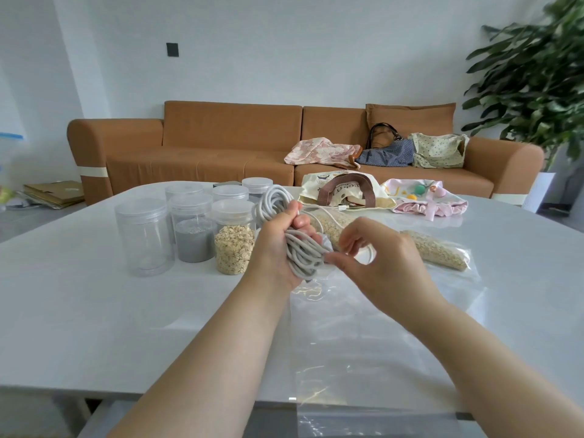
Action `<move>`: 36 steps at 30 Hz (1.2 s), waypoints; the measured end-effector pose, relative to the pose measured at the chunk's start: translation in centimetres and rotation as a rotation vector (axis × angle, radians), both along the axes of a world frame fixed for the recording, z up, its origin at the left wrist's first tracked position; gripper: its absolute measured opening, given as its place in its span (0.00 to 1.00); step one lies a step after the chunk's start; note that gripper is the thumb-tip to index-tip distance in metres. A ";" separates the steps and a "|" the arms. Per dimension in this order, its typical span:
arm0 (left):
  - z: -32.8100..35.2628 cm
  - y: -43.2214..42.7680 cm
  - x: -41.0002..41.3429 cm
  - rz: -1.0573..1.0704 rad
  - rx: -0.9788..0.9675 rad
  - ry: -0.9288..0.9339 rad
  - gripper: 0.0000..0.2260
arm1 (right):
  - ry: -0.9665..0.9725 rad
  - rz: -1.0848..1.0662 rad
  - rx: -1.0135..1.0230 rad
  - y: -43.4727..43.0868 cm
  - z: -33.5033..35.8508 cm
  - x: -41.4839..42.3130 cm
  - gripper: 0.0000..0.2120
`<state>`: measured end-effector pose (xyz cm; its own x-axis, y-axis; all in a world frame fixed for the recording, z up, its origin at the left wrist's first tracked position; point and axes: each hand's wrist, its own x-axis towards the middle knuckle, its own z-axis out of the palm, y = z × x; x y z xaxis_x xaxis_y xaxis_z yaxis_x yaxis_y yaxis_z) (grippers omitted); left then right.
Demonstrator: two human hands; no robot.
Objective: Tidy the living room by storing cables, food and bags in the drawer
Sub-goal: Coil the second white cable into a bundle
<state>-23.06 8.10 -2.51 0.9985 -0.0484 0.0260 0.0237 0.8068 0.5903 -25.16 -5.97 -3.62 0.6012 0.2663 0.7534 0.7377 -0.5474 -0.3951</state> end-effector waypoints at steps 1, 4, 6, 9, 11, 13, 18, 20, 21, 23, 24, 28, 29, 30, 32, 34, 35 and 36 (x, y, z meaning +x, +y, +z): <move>0.0 0.2 0.1 0.017 -0.001 -0.018 0.10 | 0.130 0.004 0.014 -0.1 0.3 -0.1 0.12; -0.1 0.6 0.6 0.068 -0.055 -0.044 0.10 | 0.551 0.092 -0.140 -0.7 1.0 -0.1 0.06; -0.1 0.8 0.9 0.093 -0.064 -0.041 0.10 | 0.620 0.087 -0.206 -1.4 1.0 0.2 0.12; -0.1 1.0 1.0 0.100 0.019 -0.033 0.09 | 0.475 -0.069 -0.155 -2.3 1.5 0.8 0.20; 0.0 1.0 0.9 0.102 0.129 -0.025 0.08 | 0.391 -0.119 -0.070 -2.9 2.1 1.0 0.21; -0.2 0.8 0.9 0.169 0.340 -0.021 0.08 | 0.357 -0.097 -0.048 -3.8 2.6 1.2 0.19; -0.5 0.0 0.4 0.485 0.956 -0.118 0.09 | 0.289 -0.060 -0.082 -4.8 3.1 1.2 0.13; -0.4 -0.1 0.2 0.511 1.034 -0.130 0.10 | 0.255 -0.074 -0.070 -4.7 3.0 1.3 0.15; -0.4 0.0 0.2 0.502 1.032 -0.119 0.10 | 0.232 -0.087 -0.051 -4.6 2.9 1.5 0.15; -0.3 0.3 0.3 0.492 1.018 -0.086 0.10 | 0.165 -0.152 0.019 -4.3 2.6 1.6 0.12; -0.3 0.4 0.3 0.495 1.028 -0.073 0.10 | 0.127 -0.218 0.074 -4.3 2.4 1.7 0.09; -0.4 0.8 0.4 0.516 1.037 -0.070 0.10 | 0.061 -0.369 0.251 -4.5 2.3 1.9 0.15; -0.4 0.7 0.4 0.519 1.035 -0.073 0.10 | 0.077 -0.322 0.251 -4.6 2.4 1.9 0.13; -0.4 0.7 0.4 0.510 1.024 -0.072 0.10 | 0.088 -0.266 0.245 -4.7 2.5 1.9 0.11; -0.5 0.5 0.5 0.430 0.976 -0.059 0.07 | 0.096 -0.159 0.241 -4.6 2.7 1.7 0.14; -0.5 0.3 0.3 0.282 0.914 -0.037 0.07 | 0.097 -0.063 0.237 -4.4 3.0 1.4 0.15; -0.4 0.2 0.2 0.191 0.878 -0.021 0.09 | 0.095 -0.023 0.230 -4.2 3.1 1.3 0.14; -0.4 0.1 0.1 0.095 0.841 -0.002 0.10 | 0.097 0.010 0.223 -4.1 3.3 1.1 0.12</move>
